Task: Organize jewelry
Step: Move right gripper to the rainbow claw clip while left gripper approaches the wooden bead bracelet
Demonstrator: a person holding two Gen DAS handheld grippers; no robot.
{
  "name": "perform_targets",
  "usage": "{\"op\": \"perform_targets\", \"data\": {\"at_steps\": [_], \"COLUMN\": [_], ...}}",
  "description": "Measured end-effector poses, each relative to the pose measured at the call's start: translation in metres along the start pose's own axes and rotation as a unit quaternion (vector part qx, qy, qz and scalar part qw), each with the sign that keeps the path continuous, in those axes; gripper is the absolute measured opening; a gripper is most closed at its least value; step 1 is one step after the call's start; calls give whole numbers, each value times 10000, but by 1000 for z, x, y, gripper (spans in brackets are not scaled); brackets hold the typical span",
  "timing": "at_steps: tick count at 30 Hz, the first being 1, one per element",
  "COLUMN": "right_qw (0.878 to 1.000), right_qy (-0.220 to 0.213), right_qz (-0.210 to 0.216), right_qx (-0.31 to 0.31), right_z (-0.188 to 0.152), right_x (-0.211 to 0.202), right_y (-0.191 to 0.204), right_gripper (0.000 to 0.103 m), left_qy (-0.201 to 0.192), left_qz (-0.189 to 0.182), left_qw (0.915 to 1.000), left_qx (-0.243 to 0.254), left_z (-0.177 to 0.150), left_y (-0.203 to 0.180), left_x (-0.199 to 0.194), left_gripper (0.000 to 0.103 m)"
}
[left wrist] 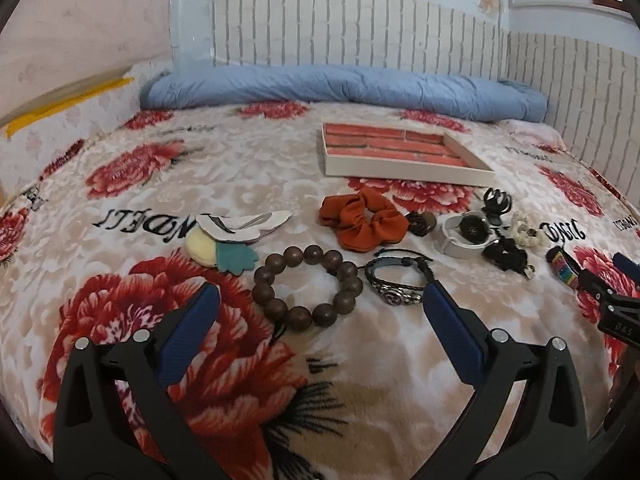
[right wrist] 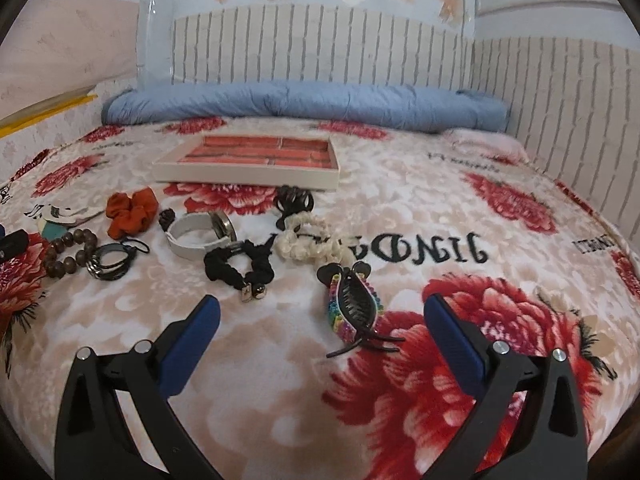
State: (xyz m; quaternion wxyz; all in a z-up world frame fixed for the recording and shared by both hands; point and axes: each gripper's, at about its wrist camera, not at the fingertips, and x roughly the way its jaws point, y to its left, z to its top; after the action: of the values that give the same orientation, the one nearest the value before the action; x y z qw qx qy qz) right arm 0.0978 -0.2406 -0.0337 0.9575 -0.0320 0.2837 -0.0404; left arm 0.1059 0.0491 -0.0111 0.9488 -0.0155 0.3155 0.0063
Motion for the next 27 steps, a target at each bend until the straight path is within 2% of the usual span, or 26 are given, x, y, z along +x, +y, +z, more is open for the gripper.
{"op": "perform_targets", "data": {"at_steps": [6,15,20,23,27], "right_qw": [9994,9964,9936,9932,9923], "right_qy": [284,715,1081,1131,1225], "right_qz": [-149,-410,-317,-250,-153], "right_qx": [-162,-185,-103,-83,-38], "right_z": [5,8,5,3,1], "right_x": [22,54,73,76,81], "right_y": [-3,-19,-24,-24,-26], "right_gripper": [99,99,99,99,99], "left_qy": [384,1050,1276,1527,1590], "left_qz": [-48,66,175,0,137], "left_qw": [9992,9944,9917,9880,9870], "left_qx": [50,36,-9,-213,-164], "left_z": [19,8,8,9,8], "left_y": [12,31,40,50,50], "left_x": [29,67,82,95,104], "left_gripper": [98,98,98,98,98]}}
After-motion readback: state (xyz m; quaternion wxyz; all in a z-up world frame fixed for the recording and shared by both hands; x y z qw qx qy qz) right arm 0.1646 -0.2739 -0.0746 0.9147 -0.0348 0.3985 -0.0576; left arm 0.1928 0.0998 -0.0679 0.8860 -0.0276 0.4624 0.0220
